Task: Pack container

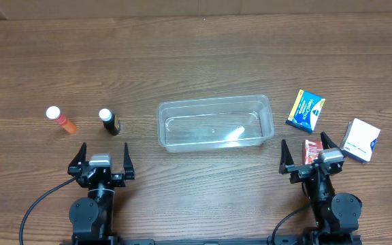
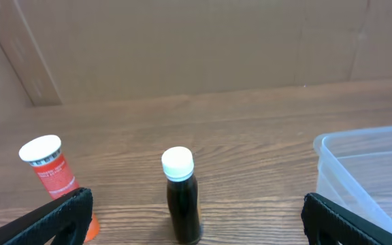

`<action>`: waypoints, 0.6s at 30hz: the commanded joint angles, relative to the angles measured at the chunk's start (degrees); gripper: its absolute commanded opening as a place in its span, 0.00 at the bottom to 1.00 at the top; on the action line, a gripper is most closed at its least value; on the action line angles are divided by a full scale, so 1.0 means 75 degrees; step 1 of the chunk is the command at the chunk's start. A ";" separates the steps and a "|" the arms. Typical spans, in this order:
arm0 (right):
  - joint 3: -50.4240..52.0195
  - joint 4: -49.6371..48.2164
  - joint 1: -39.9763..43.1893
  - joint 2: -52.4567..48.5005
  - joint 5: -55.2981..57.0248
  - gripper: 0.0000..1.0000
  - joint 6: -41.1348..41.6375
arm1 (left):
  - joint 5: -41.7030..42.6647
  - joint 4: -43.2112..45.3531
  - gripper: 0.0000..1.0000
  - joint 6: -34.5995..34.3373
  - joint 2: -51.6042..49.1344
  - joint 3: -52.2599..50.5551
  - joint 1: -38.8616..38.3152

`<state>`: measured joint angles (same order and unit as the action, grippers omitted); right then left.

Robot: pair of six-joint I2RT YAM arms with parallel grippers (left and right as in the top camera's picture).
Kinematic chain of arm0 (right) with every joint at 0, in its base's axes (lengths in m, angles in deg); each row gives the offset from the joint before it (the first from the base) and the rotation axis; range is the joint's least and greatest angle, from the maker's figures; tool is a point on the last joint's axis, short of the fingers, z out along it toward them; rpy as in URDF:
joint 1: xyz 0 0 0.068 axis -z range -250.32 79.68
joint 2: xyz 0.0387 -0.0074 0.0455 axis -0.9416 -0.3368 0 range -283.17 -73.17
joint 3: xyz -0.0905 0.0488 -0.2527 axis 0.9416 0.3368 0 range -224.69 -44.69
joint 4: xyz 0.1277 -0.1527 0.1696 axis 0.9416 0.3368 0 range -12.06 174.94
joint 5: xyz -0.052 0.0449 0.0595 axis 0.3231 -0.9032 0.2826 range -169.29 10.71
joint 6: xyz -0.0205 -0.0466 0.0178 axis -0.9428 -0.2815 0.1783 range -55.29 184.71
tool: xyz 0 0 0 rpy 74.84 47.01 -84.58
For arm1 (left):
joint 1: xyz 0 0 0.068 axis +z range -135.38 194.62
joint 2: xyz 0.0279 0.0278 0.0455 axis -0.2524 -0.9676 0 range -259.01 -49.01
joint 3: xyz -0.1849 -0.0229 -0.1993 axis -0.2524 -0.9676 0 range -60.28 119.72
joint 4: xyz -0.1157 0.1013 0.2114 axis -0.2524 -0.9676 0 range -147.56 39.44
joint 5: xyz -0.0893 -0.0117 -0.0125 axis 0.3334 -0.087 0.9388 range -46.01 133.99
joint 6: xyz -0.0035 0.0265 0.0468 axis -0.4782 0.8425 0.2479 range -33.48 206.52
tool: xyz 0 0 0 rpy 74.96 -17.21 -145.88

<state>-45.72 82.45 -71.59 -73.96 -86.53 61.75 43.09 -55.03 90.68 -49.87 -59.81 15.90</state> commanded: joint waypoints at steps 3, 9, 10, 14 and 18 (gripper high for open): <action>-0.0047 0.0111 -0.0050 0.0082 0.0009 1.00 0.0842 | -0.0006 -0.0026 1.00 -0.0938 0.0082 0.0131 0.0061; -0.1032 0.0863 -0.0050 -0.0350 0.0020 1.00 0.1384 | 0.0047 -0.0854 1.00 -0.0991 -0.0195 0.1367 0.0061; -0.1416 0.0935 -0.0050 -0.0670 0.0012 1.00 0.1405 | 0.0044 -0.1093 1.00 -0.1055 -0.0475 0.1801 0.0061; -0.2623 0.1539 -0.0050 -0.1801 0.0012 1.00 0.1402 | 0.0035 -0.1437 1.00 -0.1186 -0.1492 0.2876 0.0061; -0.3995 0.2320 -0.0050 -0.3276 0.0003 1.00 0.1405 | 0.0041 -0.2057 1.00 -0.1413 -0.2914 0.4042 0.0061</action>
<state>-67.47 97.27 -71.59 -90.86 -86.51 71.41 43.11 -68.01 82.88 -63.62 -36.46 15.90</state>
